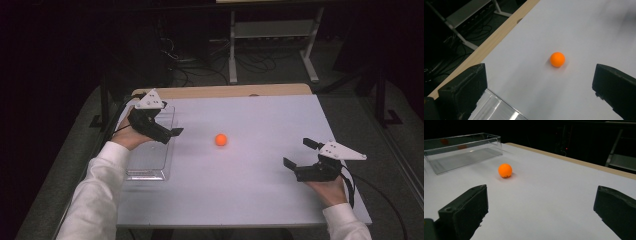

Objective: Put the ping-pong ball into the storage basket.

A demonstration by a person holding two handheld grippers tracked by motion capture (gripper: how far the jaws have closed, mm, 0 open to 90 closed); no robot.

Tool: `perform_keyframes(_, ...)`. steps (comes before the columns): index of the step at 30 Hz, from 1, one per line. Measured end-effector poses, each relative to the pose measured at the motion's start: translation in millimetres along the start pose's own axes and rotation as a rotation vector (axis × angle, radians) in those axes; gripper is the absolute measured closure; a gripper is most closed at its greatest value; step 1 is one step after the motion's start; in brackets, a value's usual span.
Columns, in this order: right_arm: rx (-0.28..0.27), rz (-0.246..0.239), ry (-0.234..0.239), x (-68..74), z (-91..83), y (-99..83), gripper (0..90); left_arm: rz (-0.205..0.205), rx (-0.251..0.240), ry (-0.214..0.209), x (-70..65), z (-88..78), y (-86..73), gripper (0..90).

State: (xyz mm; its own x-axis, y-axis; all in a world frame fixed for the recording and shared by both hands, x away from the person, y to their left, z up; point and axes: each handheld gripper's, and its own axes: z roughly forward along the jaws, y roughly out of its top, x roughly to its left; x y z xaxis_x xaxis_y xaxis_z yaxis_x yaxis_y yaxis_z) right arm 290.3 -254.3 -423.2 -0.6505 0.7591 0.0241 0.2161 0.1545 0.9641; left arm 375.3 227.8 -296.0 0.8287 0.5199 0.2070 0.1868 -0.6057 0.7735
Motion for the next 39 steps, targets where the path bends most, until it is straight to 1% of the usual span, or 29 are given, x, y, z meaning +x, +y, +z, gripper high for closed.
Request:
perform_keyframes(3, 0.003, 0.001, 0.004, -0.1, 0.1, -0.2, 0.0, 0.012, 0.011, -0.007, 0.2, 3.9, 2.5, 0.0)
perform_keyframes(10, 0.010, 0.005, 0.007, 0.4, 0.5, -0.6, 0.0, 0.034, 0.004, -0.032, -1.3, 11.4, 11.8, 0.0)
perform_keyframes(16, 0.017, 0.000, 0.005, -0.2, 0.0, -0.7, 0.0, 0.053, 0.026, -0.038, -1.6, 20.0, 16.3, 0.0)
perform_keyframes(18, 0.018, 0.002, 0.002, -0.1, -0.4, -0.7, 0.0, 0.058, 0.036, -0.046, -0.8, 24.3, 19.0, 0.0)
perform_keyframes(21, 0.019, 0.002, 0.002, 0.0, -0.4, -0.9, 0.0, 0.055, 0.039, -0.054, 0.4, 26.5, 20.5, 0.0)
perform_keyframes(24, 0.022, -0.001, 0.002, 0.0, -0.1, -1.3, 0.0, 0.062, 0.054, -0.052, 2.3, 29.3, 23.2, 0.0)
perform_keyframes(25, 0.023, -0.001, 0.004, 0.0, 0.0, -1.4, 0.0, 0.058, 0.055, -0.053, 2.5, 30.1, 24.2, 0.0)
perform_keyframes(27, 0.024, -0.001, 0.006, 0.2, 0.2, -1.5, 0.0, 0.066, 0.060, -0.053, 3.0, 31.6, 26.7, 0.0)
perform_keyframes(30, 0.025, 0.001, 0.007, 0.5, 0.6, -1.7, 0.0, 0.070, 0.059, -0.056, 1.9, 34.2, 30.4, 0.0)
perform_keyframes(35, 0.025, 0.002, 0.007, 0.8, 0.9, -1.6, 0.0, 0.095, 0.067, -0.066, -1.5, 39.9, 36.1, 0.0)
perform_keyframes(36, 0.026, 0.002, 0.008, 0.7, 1.0, -1.7, 0.0, 0.092, 0.068, -0.066, -1.8, 41.5, 36.5, 0.0)
perform_keyframes(39, 0.031, 0.001, 0.008, 0.5, 1.2, -2.1, 0.0, 0.099, 0.078, -0.066, -1.6, 46.1, 37.8, 0.0)
